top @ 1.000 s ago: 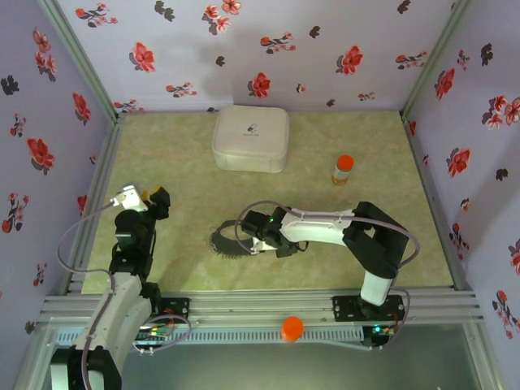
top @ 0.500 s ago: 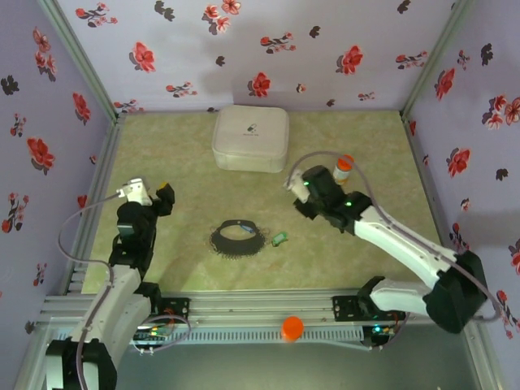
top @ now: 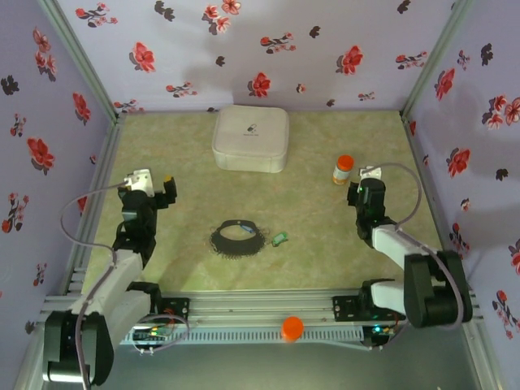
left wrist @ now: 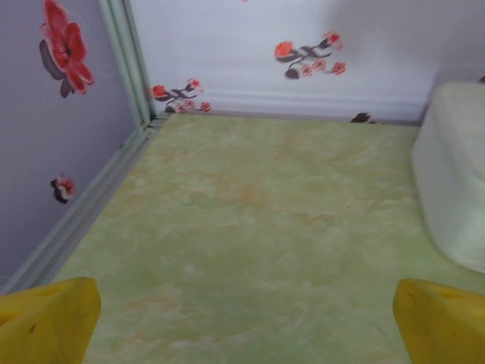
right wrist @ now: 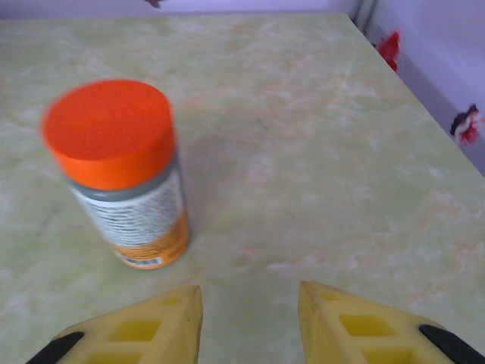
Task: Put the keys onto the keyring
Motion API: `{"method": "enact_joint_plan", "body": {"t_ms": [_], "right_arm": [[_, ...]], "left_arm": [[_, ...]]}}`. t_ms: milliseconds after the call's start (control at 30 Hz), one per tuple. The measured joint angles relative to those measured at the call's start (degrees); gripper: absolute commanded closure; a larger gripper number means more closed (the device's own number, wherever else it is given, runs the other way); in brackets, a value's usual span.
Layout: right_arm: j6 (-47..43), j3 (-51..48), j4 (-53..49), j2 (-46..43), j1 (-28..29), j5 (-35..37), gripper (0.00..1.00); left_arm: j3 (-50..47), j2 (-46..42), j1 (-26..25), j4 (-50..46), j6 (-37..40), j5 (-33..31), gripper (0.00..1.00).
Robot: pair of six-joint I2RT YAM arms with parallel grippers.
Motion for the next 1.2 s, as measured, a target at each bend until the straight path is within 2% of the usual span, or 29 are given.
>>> {"method": "enact_joint_plan", "body": {"t_ms": [233, 400, 533, 667, 700, 800, 1000, 1200], "right_arm": [[0.61, -4.24, 16.74, 6.95, -3.30, -3.72, 0.59], [1.51, -6.84, 28.61, 16.55, -4.50, -5.84, 0.58], [1.53, -5.86, 27.96, 17.00, -4.63, -7.39, 0.57], [1.57, -2.82, 27.23, 17.00, -4.94, -8.96, 0.56], [1.70, -2.27, 26.95, 17.00, -5.11, -9.25, 0.55], [2.27, -0.96, 24.98, 17.00, -5.77, -9.79, 0.47], [2.97, -0.48, 22.99, 17.00, -6.25, -10.62, 0.38], [3.21, -0.48, 22.49, 17.00, -6.27, -10.93, 0.31]], "left_arm": [[-1.40, 13.18, 1.25, 11.43, 2.19, -2.34, 0.00], [-3.50, 21.62, 1.92, 18.99, 2.54, -2.29, 0.00], [-3.74, 25.03, 2.08, 23.98, 3.10, -2.10, 0.00], [-4.76, 35.08, 2.23, 36.20, 4.31, -1.31, 0.00], [-5.14, 36.70, 2.16, 36.61, 4.48, -1.20, 0.00], [-5.64, 37.40, 2.19, 37.44, 4.98, -1.20, 0.00], [-4.90, 37.38, 2.19, 39.98, 5.09, -1.84, 0.00], [-9.09, 37.38, 2.19, 46.42, 5.53, 0.11, 0.00]]}}
